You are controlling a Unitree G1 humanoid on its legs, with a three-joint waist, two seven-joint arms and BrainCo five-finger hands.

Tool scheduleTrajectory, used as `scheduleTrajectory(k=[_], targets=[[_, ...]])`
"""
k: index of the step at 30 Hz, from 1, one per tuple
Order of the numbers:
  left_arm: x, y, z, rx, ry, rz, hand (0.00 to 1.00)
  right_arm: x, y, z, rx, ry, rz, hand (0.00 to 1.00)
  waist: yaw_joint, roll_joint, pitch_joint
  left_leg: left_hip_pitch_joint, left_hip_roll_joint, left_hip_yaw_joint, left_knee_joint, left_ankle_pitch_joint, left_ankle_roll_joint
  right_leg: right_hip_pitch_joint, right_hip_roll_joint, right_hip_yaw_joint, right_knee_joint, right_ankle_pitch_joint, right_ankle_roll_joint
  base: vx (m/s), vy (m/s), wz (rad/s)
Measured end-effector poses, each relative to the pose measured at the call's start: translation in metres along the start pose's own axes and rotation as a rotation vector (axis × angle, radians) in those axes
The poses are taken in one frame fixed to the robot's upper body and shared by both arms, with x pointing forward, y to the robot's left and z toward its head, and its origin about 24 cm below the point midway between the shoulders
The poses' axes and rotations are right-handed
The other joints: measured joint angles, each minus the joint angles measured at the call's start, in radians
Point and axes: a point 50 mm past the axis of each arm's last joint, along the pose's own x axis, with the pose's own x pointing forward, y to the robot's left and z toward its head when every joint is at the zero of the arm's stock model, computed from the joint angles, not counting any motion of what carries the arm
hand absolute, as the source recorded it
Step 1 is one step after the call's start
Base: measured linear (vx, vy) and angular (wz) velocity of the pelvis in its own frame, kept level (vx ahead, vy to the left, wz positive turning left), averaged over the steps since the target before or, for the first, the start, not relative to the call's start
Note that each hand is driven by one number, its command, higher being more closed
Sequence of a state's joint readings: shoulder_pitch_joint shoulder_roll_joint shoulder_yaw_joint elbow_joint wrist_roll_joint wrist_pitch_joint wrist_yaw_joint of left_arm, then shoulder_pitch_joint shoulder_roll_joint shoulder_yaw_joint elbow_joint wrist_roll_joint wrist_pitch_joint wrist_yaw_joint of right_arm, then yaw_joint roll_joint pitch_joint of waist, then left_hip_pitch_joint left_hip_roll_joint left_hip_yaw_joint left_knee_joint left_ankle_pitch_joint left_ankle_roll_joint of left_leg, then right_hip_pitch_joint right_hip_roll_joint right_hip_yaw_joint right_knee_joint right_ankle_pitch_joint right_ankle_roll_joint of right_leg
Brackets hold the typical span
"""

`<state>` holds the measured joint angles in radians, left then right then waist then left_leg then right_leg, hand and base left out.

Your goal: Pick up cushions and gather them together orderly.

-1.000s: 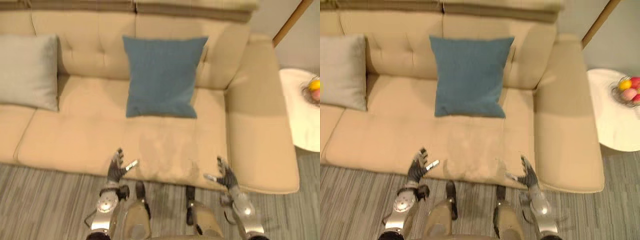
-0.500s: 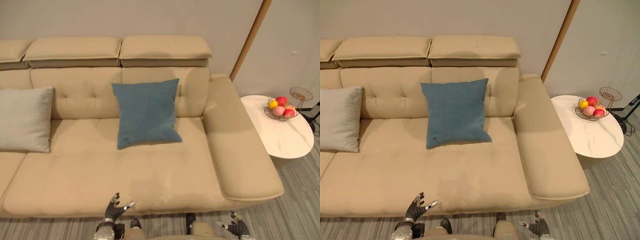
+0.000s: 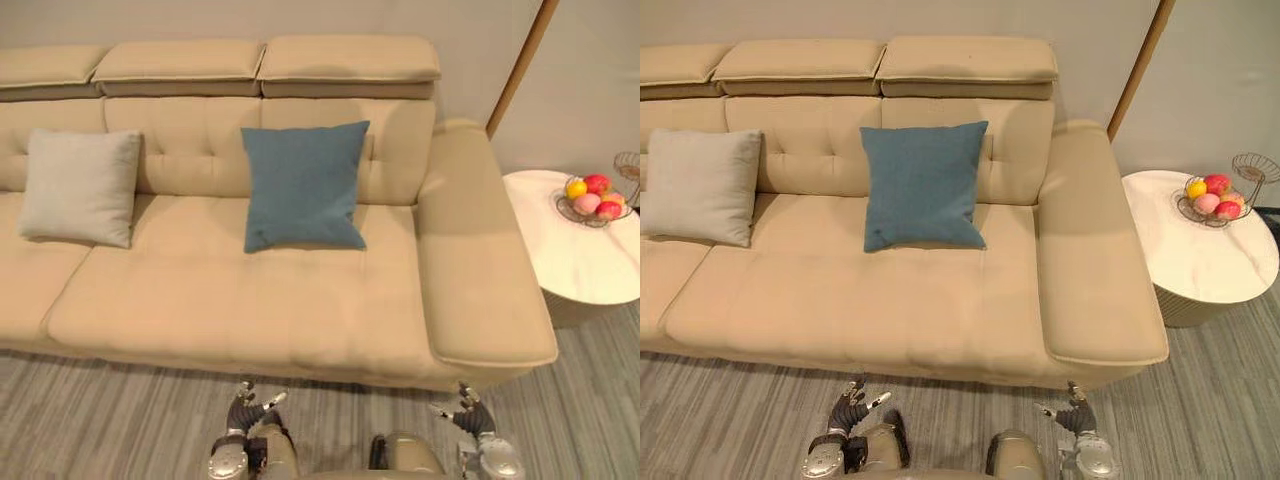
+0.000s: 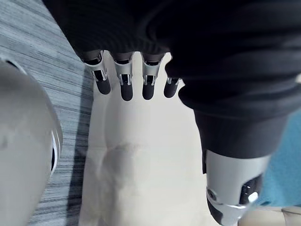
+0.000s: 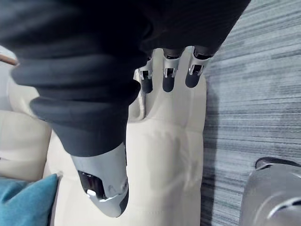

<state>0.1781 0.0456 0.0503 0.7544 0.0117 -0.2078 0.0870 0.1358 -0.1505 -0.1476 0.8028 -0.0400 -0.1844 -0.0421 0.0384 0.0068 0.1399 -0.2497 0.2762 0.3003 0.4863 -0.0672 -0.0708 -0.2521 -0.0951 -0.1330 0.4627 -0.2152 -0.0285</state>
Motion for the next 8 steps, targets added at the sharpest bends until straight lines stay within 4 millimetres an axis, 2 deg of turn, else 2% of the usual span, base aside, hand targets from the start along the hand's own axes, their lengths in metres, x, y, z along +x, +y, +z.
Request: scheduleTrajectory(k=[1,2,3,4,5,6,7,8], targets=[[0.0,0.004,-0.004,0.01,0.018,0.007,0.0,0.001,-0.002,0.0,-0.006,0.006,-0.004,0.0,0.001,0.002,0.0,0.04,-0.008,-0.001,0.035,-0.052,0.003,0.002,-0.001,0.003,-0.038,0.031,0.01,-0.19,0.097,0.0],[-0.001,0.005,-0.006,0.014,0.028,0.009,0.0,0.002,-0.002,-0.001,-0.006,0.011,-0.003,0.0,0.0,0.002,0.0,0.063,-0.016,-0.002,0.033,-0.068,0.001,0.003,-0.001,0.006,-0.05,0.042,0.016,-0.15,0.13,-0.07],[-0.001,0.007,-0.01,0.017,0.045,0.012,0.0,0.003,-0.001,0.0,-0.006,0.015,-0.001,0.0,0.0,0.004,-0.002,0.114,-0.037,-0.001,-0.024,-0.091,-0.016,0.004,-0.002,0.013,-0.074,0.061,0.033,-0.16,0.147,-0.14],[-0.002,0.007,-0.013,0.015,0.059,0.015,0.0,0.005,0.0,0.0,-0.009,0.018,0.002,0.0,-0.003,0.026,-0.01,0.175,-0.067,0.002,-0.181,-0.096,-0.03,0.005,0.005,0.023,-0.127,0.102,0.058,-0.17,0.161,-0.13],[-0.002,0.007,-0.014,0.014,0.062,0.014,0.0,0.004,-0.001,0.0,-0.01,0.02,0.001,0.0,-0.004,0.032,-0.017,0.195,-0.072,0.003,-0.242,-0.1,-0.039,0.01,0.006,0.022,-0.156,0.122,0.067,-0.14,0.155,0.0],[-0.002,0.009,-0.014,0.016,0.063,0.02,0.0,0.004,0.0,-0.001,-0.01,0.024,0.003,0.0,-0.015,0.026,-0.024,0.208,-0.101,0.007,-0.327,-0.065,-0.039,0.032,0.001,0.021,-0.233,0.172,0.08,-0.09,0.15,0.17],[-0.002,0.01,-0.015,0.019,0.069,0.023,0.0,0.004,-0.002,-0.002,-0.004,0.027,-0.007,0.0,-0.028,0.027,-0.027,0.217,-0.124,0.004,-0.376,-0.039,-0.029,0.066,-0.011,0.008,-0.316,0.228,0.092,-0.06,0.143,0.17],[-0.002,0.011,-0.017,0.021,0.076,0.023,0.0,0.003,-0.004,-0.004,-0.001,0.033,-0.014,0.0,-0.028,0.028,-0.027,0.223,-0.135,0.004,-0.391,-0.033,-0.024,0.08,-0.015,0.007,-0.349,0.248,0.097,-0.04,0.091,0.09]])
